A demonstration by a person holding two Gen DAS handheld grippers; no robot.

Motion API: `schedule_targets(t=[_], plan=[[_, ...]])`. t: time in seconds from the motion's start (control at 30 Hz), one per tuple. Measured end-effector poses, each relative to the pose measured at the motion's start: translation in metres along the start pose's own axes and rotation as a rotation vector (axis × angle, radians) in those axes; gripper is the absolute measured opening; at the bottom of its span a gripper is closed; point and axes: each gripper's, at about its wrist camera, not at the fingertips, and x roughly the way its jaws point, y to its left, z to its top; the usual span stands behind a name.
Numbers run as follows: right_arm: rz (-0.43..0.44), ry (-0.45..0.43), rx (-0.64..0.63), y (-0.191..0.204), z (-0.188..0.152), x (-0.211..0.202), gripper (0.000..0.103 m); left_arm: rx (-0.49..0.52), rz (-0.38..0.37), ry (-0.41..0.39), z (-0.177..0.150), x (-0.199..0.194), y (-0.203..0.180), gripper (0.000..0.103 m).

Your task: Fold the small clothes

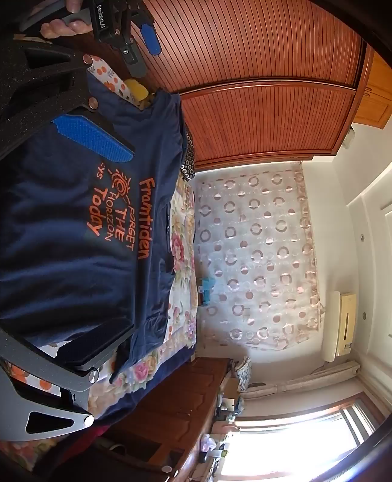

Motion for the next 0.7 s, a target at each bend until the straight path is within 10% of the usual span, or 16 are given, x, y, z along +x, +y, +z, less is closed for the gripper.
schedule_targets(t=[0.7], plan=[[-0.003,-0.006,0.004,-0.0002,-0.0002,0.0,0.103,-0.026,-0.004,0.013,-0.0004,0.0035,0.0033,0.103]])
